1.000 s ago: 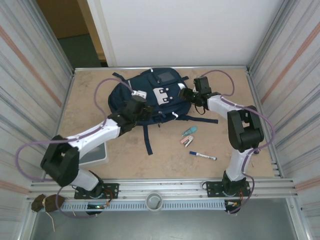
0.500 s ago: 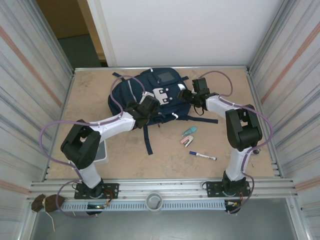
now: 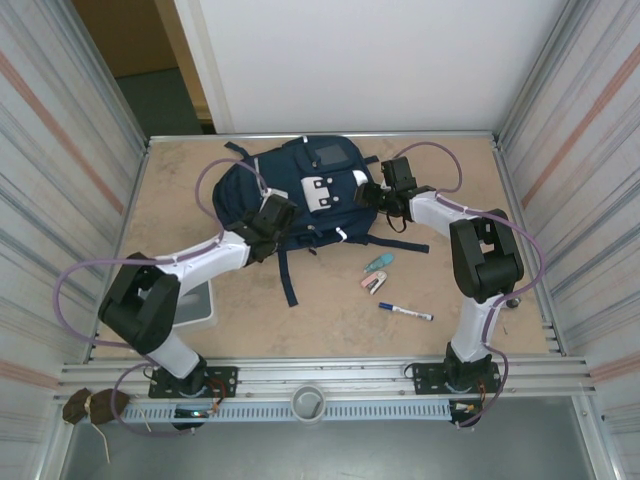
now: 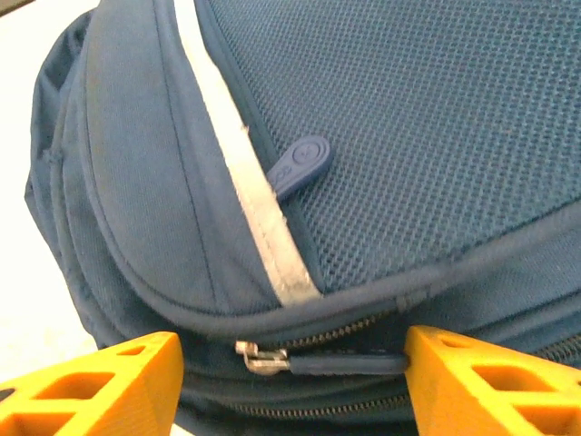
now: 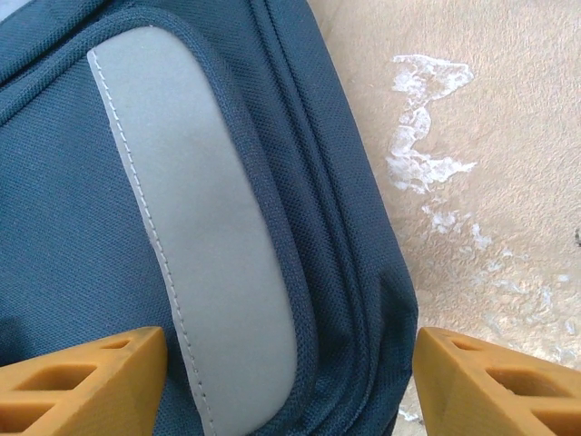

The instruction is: Pack the student bag

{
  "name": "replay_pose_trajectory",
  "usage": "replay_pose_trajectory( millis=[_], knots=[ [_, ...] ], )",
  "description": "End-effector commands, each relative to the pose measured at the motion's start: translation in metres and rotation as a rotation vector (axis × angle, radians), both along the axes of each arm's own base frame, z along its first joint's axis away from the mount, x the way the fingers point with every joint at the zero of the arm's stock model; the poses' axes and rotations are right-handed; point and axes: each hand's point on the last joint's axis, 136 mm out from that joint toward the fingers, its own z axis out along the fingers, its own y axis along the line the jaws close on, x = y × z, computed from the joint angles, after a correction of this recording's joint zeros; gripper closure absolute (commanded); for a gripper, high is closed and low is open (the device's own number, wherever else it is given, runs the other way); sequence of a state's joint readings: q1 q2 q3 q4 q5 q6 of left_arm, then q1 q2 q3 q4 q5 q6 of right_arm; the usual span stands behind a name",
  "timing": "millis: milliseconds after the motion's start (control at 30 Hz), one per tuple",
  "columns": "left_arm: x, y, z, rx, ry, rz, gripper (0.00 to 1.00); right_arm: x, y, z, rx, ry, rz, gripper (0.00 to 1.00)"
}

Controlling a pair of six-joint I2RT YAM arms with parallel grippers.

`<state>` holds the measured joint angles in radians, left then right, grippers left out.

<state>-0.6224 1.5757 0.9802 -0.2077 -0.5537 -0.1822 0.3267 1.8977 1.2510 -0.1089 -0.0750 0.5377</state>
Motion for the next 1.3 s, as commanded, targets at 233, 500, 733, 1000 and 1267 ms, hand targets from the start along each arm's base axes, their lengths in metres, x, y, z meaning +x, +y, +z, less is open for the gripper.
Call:
replay_pose_trajectory(
  millis=[233, 500, 733, 1000, 1267],
  knots=[
    [-0.006, 0.017, -0.007, -0.104, 0.047, 0.027, 0.59, -0.007, -0.008, 0.027, -0.047, -0.04, 0.012, 0.3],
    [-0.004, 0.014, -0.012, -0.154, 0.076, 0.001, 0.77, -0.011, -0.003, 0.031, -0.047, -0.041, 0.029, 0.31],
    [-0.004, 0.018, -0.019, -0.192, 0.106, 0.0, 0.89, -0.022, 0.003, 0.05, -0.058, -0.073, 0.057, 0.3],
    [-0.008, 0.026, -0.028, -0.21, 0.13, 0.004, 0.85, -0.052, 0.034, 0.057, -0.044, -0.08, 0.145, 0.3],
    [-0.007, 0.021, -0.037, -0.252, 0.149, -0.01, 0.77, -0.068, 0.067, 0.056, 0.032, -0.065, 0.225, 0.3]
  ],
)
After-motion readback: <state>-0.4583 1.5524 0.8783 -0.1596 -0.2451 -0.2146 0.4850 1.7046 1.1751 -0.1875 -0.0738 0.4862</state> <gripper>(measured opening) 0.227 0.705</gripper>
